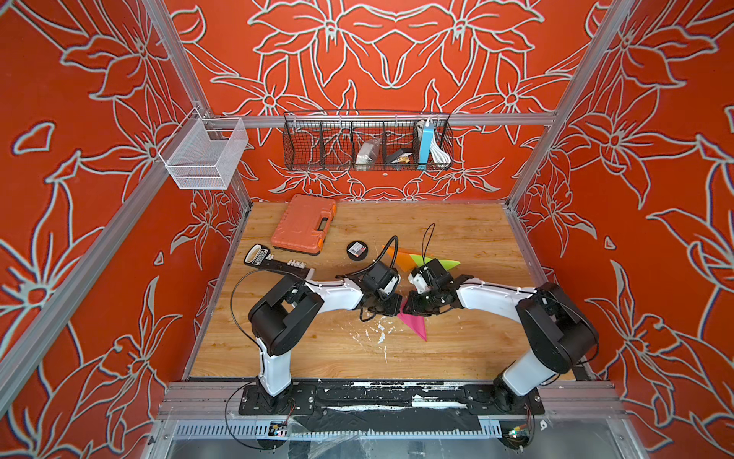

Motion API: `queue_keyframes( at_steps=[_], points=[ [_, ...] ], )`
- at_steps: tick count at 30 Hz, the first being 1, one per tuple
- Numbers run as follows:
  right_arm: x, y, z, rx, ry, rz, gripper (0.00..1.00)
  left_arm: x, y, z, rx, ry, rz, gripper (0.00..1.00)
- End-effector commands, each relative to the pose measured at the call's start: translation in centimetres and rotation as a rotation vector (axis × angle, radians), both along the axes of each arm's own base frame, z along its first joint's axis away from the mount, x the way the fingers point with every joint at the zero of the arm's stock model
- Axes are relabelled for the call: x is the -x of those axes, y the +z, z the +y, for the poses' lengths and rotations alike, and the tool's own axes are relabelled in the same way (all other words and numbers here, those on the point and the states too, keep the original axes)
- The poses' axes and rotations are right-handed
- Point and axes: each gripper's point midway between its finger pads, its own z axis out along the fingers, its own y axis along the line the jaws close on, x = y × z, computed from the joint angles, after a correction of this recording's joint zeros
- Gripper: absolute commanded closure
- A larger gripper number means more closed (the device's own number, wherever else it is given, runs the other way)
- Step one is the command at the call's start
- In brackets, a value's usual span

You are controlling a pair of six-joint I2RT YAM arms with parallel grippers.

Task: Fold the square paper diagonally
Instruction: Fold the paper at the center of the board.

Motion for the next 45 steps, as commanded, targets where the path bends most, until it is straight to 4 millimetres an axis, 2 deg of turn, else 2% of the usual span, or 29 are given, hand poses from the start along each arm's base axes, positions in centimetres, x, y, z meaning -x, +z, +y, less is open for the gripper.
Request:
queue_keyframes(
  at_steps=[1, 3, 8, 12, 18, 25, 31, 45],
  points=[
    [0.8, -1.2, -0.7, 0.046, 0.0, 0.021, 0.8, 0.4, 0.6, 0.5, -0.016, -0.005, -0.02, 1.0],
    [0.8, -1.3, -0.7, 0.046, 0.0, 0.022, 0.82, 0.1, 1.0, 0.6, -0.022, -0.003, -0.044, 1.0],
    [0.8, -2.0, -0.7, 0.052, -0.004, 0.032, 0.94, -1.4, 2.0, 0.9, -0.049, 0.019, -0.118, 1.0],
    [0.6, -2.3, -0.8, 0.067, -0.009, 0.03, 0.99, -1.9, 2.4, 0.5, -0.034, 0.024, -0.133, 1.0],
    [0.7, -2.6, -1.2, 0.093, -0.013, 0.028, 1.0, -1.4, 2.8, 0.1, 0.005, 0.012, -0.126, 1.0],
    [0.7, -2.7, -1.3, 0.096, -0.012, 0.03, 1.0, -0.6, 2.8, -1.4, 0.089, -0.021, -0.079, 1.0],
    [0.6, -2.6, -1.1, 0.092, -0.015, 0.028, 1.0, -0.2, 1.9, -1.8, 0.082, -0.026, -0.047, 1.0],
    [0.5, -2.0, -0.9, 0.073, -0.016, 0.019, 1.0, 0.1, -0.3, -1.2, 0.013, -0.013, 0.023, 1.0]
  ],
)
